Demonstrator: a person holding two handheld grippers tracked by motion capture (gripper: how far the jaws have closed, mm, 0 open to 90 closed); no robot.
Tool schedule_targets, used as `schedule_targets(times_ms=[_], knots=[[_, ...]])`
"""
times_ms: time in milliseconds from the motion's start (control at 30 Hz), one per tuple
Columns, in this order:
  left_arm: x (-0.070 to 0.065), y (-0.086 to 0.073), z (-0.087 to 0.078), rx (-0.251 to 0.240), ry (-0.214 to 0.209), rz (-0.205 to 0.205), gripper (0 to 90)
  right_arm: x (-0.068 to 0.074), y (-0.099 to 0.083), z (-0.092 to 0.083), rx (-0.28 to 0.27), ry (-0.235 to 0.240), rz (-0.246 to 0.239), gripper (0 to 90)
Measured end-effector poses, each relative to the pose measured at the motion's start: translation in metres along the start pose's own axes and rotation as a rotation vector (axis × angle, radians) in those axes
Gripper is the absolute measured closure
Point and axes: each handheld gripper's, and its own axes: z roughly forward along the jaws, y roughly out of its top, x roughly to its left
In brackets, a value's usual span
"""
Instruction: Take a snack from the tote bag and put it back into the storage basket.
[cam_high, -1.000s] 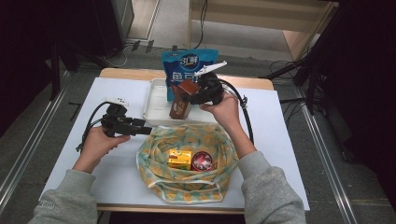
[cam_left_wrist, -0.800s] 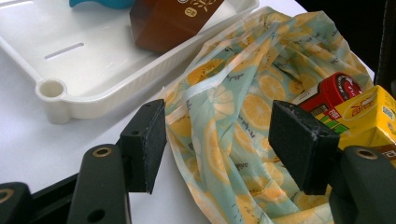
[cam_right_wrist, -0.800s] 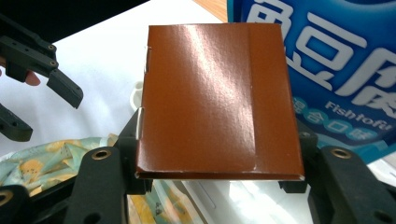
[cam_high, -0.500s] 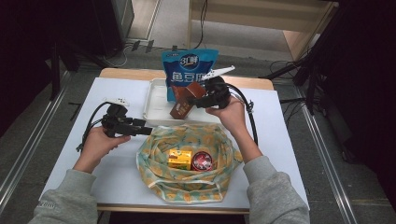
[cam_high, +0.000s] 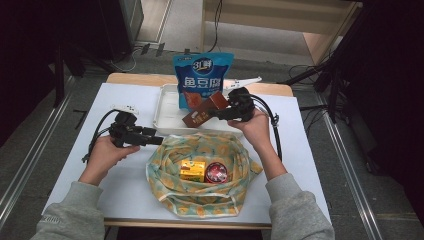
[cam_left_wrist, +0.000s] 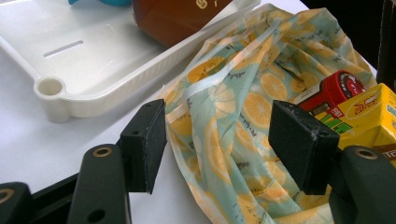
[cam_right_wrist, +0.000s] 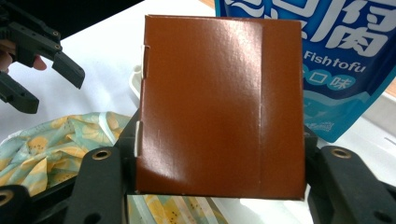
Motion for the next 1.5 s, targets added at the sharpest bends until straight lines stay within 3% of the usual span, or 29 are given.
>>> schedule_targets(times_ms=[467,767,1033,1500], knots=[[0.000,0.000,0.000,0.001,0.000,0.000,37.6,-0.004,-0.012,0.001,0.028,0.019,-0.008,42.9],[0.000,0.000,0.000,-0.002,0.000,-0.002,37.6,-0.002,-0.015,0.011,0.047,0.030,-0.039,42.7],[0.000,0.000,-0.001,-0.004,0.000,-0.001,37.6,-0.003,-0.020,0.022,0.114,0.038,-0.028,42.5],[0.000,-0.001,0.000,-0.002,0.000,-0.001,37.6,-0.008,-0.027,0.032,0.122,0.042,-0.019,42.0]])
